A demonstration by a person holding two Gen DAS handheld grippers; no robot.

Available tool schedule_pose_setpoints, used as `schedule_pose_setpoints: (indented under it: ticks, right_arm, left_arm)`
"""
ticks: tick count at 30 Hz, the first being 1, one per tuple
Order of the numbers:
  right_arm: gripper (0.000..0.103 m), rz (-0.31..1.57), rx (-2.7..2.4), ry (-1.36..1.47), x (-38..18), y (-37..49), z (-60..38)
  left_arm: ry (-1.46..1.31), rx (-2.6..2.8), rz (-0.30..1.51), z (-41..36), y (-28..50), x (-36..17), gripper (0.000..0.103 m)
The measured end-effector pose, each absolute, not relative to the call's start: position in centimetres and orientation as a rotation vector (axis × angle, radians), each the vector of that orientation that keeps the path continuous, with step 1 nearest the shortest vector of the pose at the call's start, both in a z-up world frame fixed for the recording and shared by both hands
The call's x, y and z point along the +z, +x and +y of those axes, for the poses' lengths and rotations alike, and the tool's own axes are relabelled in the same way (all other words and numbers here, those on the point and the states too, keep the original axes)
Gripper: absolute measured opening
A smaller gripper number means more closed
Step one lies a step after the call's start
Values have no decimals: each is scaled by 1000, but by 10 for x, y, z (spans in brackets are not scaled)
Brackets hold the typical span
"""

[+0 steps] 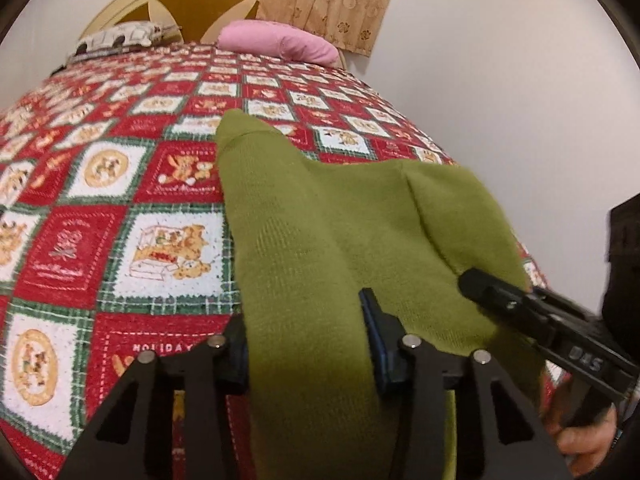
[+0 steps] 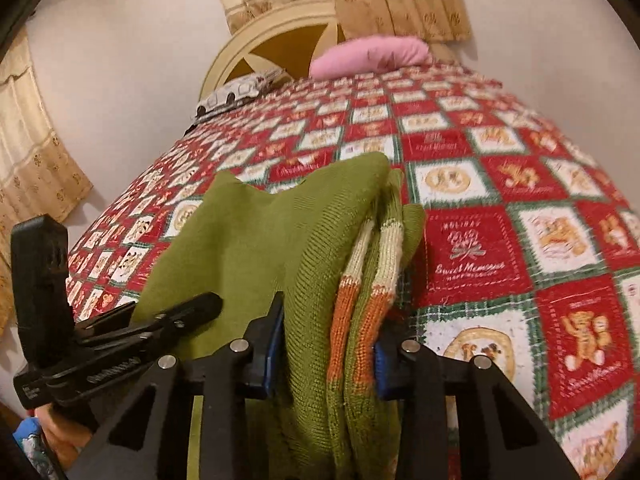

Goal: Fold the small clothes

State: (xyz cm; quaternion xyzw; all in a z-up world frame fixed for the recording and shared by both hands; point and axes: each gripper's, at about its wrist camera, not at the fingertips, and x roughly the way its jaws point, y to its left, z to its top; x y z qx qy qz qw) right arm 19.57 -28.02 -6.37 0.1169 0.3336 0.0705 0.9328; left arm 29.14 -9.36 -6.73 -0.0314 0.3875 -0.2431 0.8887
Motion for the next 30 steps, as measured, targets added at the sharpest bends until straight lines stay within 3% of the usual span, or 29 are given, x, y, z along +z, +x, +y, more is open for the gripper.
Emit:
schedule_pose_setpoints:
  ticks: [5,30]
  right_arm:
    - [30,630,96,133,-43,179,-260]
    - [27,483,24,233,9,55,-245]
  left_arm:
    - [-22,-451,787,-95,282,-60,42]
    - [-1,-512,684,-86,203,-14,40]
